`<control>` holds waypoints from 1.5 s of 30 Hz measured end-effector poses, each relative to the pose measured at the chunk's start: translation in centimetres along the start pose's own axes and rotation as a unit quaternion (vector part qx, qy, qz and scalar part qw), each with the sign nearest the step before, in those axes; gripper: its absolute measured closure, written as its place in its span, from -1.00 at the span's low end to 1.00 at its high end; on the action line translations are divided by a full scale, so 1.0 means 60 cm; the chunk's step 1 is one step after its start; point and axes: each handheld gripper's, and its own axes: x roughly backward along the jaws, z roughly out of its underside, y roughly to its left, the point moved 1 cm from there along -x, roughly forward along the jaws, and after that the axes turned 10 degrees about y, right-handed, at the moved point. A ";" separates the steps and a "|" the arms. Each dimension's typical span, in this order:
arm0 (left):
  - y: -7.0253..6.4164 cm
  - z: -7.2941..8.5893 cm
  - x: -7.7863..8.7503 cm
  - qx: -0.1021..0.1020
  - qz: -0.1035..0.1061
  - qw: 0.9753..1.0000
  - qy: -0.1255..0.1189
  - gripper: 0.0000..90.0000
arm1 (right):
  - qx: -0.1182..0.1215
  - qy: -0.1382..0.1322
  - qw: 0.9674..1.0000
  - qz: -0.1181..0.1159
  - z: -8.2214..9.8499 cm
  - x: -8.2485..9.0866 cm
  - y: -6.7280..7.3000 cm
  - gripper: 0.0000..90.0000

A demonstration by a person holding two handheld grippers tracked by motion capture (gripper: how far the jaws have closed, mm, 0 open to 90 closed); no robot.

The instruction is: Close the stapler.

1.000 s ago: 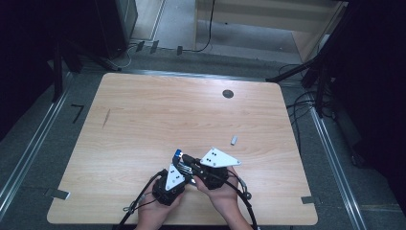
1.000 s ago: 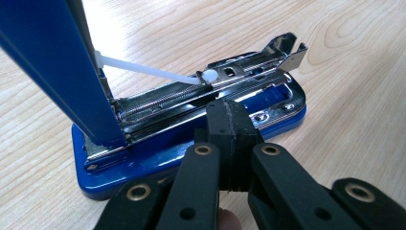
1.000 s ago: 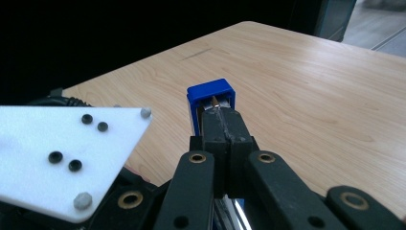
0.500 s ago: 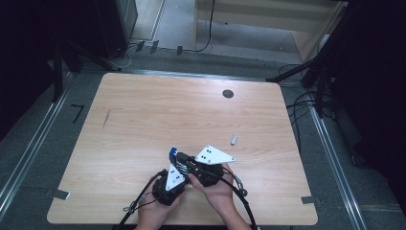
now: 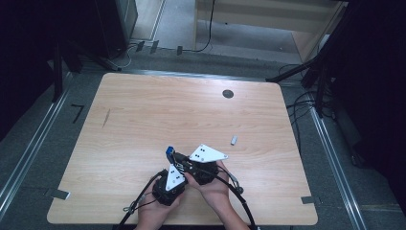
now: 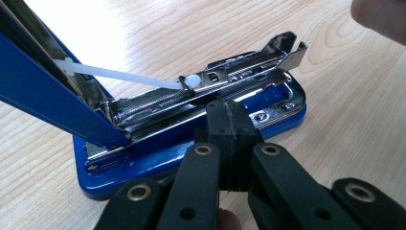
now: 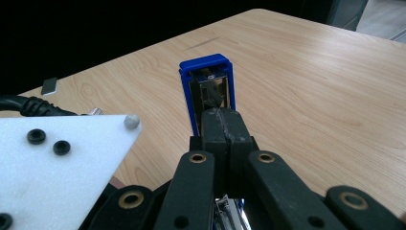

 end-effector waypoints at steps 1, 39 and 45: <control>0.000 0.000 0.000 0.000 0.000 1.000 0.000 1.00 | 0.000 0.000 1.000 0.000 0.000 0.000 0.000 1.00; 0.002 0.000 0.001 -0.003 0.001 1.000 0.002 1.00 | 0.023 0.029 0.998 -0.055 -0.014 -0.039 -0.016 1.00; 0.001 0.000 0.001 -0.005 0.001 1.000 0.003 1.00 | 0.026 0.043 0.997 -0.058 -0.014 -0.051 -0.018 1.00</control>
